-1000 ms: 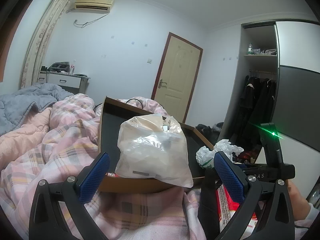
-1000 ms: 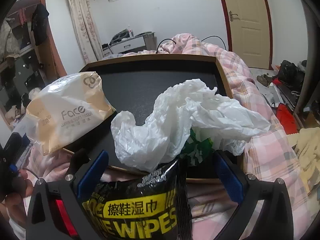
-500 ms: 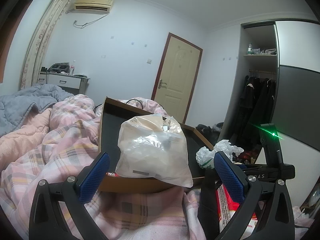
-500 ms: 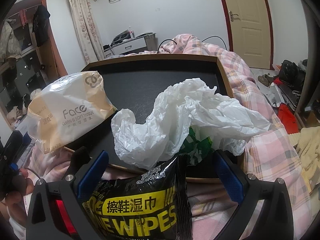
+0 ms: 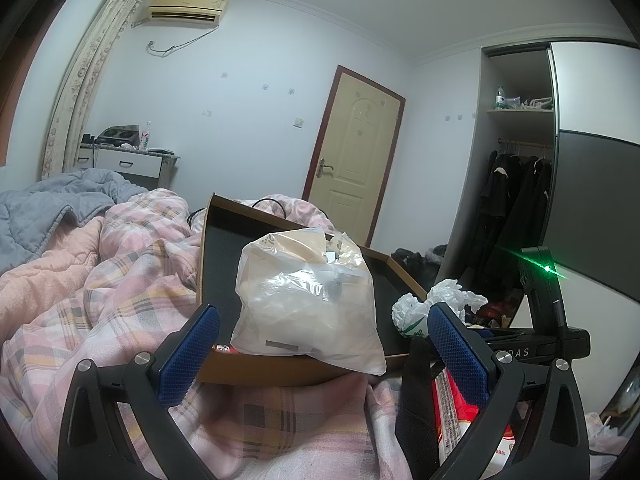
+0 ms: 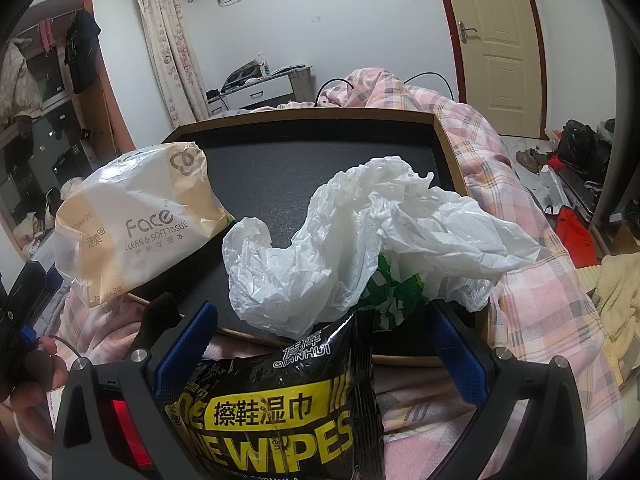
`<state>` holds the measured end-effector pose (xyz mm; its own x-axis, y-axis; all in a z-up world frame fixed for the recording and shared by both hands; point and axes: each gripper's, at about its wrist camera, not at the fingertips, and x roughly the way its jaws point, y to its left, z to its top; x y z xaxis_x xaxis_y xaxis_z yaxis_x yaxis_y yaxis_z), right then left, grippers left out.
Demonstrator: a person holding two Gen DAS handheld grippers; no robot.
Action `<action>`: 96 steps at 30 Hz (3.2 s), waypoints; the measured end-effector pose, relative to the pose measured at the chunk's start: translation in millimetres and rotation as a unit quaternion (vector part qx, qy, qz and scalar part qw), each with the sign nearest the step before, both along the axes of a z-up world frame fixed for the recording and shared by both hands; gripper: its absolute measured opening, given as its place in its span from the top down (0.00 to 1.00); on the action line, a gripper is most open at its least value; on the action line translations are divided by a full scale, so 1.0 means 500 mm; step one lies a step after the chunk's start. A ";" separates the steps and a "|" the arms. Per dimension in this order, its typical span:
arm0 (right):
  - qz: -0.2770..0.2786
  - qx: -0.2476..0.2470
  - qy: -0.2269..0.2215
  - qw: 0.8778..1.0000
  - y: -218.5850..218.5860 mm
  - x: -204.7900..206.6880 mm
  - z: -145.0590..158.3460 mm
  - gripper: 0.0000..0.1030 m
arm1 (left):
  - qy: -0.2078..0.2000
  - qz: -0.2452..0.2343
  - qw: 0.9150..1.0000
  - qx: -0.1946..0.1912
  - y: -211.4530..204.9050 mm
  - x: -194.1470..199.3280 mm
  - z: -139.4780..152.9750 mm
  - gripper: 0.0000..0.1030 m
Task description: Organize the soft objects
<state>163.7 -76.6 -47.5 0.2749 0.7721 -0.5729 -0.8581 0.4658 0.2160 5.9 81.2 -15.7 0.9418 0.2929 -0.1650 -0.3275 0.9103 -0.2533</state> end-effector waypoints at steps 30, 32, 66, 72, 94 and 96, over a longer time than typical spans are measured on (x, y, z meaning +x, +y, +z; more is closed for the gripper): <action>0.001 -0.001 0.001 1.000 0.000 -0.001 0.000 0.00 | 0.000 0.000 1.000 0.000 0.000 0.000 0.000 0.00; 0.001 -0.001 0.001 1.000 0.000 0.000 0.000 0.00 | 0.000 0.000 1.000 0.000 0.000 0.000 0.000 0.00; -0.029 0.205 -0.065 0.976 -0.150 -0.051 0.050 0.00 | 0.185 -0.275 0.935 0.124 -0.178 0.038 0.013 0.02; -0.033 0.233 -0.086 0.968 -0.157 -0.065 0.052 0.00 | 0.216 -0.258 0.934 0.120 -0.169 0.076 -0.017 0.43; 0.016 0.253 -0.092 0.963 -0.161 -0.072 0.047 0.00 | 0.068 -0.088 0.988 0.107 -0.056 0.080 0.039 0.54; 0.017 0.251 -0.094 0.963 -0.161 -0.074 0.047 0.00 | 0.083 -0.067 0.988 0.108 -0.044 0.104 0.034 0.54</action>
<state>127.0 -157.0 -24.0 0.3061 0.9496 -0.0671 -0.9171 0.3130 0.2468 58.0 59.1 1.1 0.9395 0.2131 -0.2683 -0.2217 0.9751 -0.0016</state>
